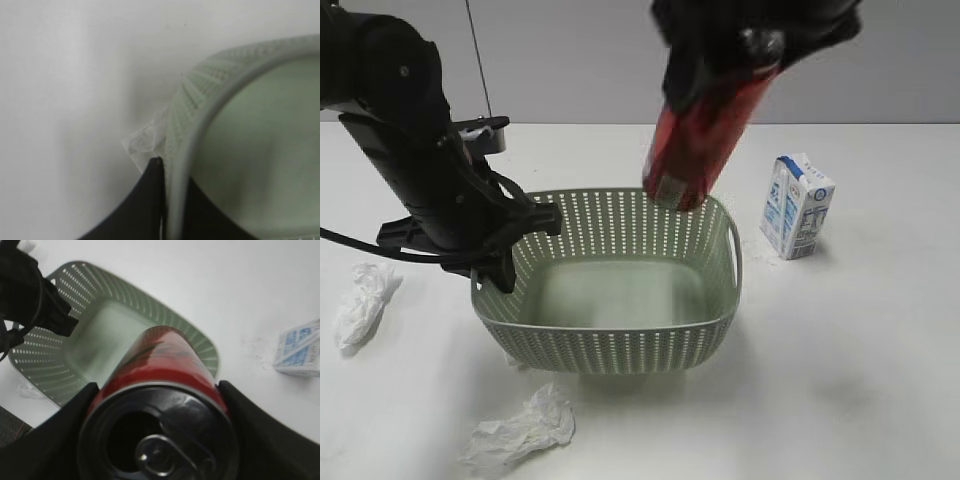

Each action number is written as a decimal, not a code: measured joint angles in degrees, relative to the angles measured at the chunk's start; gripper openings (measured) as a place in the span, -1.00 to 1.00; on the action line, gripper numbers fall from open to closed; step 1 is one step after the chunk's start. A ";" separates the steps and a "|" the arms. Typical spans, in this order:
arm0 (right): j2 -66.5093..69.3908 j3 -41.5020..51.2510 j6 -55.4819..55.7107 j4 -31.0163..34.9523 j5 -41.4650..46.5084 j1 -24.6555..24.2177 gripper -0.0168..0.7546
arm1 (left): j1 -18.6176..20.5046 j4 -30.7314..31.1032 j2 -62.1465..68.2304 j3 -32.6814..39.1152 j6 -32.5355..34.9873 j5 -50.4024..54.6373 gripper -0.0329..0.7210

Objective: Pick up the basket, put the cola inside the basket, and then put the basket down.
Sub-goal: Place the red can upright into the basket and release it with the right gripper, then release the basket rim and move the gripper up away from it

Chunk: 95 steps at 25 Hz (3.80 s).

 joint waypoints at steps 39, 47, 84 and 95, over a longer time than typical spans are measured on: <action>13.52 -13.48 -6.62 5.69 4.88 -15.67 0.70 | 0.00 0.65 0.00 0.05 0.00 1.00 -0.92; 11.49 -11.80 -8.96 2.53 5.00 -29.47 0.67 | 0.00 -1.99 0.00 0.05 0.00 0.78 -0.92; -77.66 64.66 -15.13 0.52 -8.80 -39.89 0.57 | 0.53 -1.73 18.62 -21.75 -1.09 4.40 0.16; -91.33 66.12 -15.13 1.17 -8.75 -39.89 0.57 | 4.67 -0.29 13.67 -27.36 2.46 6.83 0.83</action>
